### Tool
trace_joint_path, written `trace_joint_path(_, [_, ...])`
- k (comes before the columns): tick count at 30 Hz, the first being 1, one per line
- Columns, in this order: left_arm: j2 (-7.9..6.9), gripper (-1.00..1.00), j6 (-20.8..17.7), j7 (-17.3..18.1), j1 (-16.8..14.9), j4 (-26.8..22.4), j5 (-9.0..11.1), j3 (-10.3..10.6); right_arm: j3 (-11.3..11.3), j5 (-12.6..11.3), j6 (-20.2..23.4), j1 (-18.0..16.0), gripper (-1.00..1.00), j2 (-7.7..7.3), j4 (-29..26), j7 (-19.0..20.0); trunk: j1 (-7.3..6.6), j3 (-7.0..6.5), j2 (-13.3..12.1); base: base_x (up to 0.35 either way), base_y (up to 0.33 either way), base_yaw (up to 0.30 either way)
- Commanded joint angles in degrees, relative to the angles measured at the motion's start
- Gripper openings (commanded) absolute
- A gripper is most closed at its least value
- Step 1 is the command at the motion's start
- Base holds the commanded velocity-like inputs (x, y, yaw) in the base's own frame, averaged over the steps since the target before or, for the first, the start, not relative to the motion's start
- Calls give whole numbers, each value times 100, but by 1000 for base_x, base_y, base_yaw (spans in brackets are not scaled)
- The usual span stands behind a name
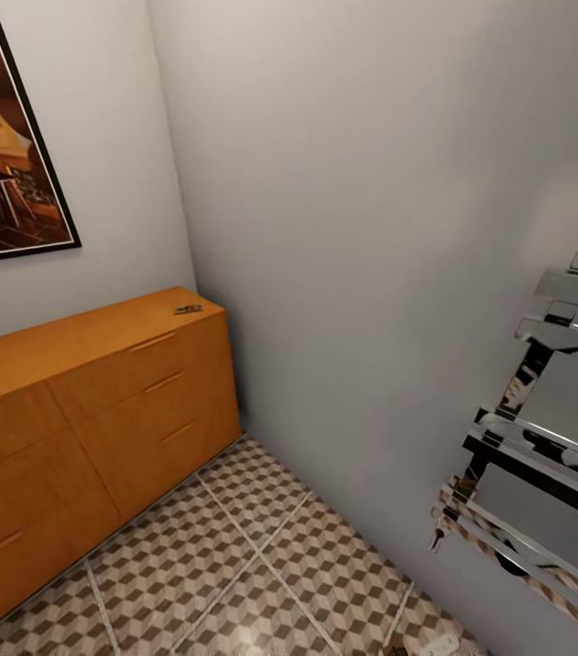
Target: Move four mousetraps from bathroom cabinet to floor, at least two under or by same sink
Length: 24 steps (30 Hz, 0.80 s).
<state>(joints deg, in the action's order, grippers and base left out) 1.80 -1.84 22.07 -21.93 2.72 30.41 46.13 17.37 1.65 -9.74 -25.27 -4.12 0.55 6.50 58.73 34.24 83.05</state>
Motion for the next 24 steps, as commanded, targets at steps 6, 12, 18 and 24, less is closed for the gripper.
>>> trace_joint_path(6, [4,-100,-18,34,-6,18,61,27,3,-5,-19,-4,-100,-1,7,27,0,59,3,0,0,-77])
trace_joint_path(12, [4,-100,-18,34,-8,18,61,27,3,-3,-19,-4,-100,-1,7,27,0,109,3,0,0,-163])
trace_joint_path(18, [4,-100,-18,34,-5,18,61,24,3,2,-22,-4,-100,-1,7,30,0,142,3,0,0,-240])
trace_joint_path(24, [4,-100,-18,34,-5,18,61,25,3,2,-26,-4,-100,-1,7,35,0,147,3,0,0,-291])
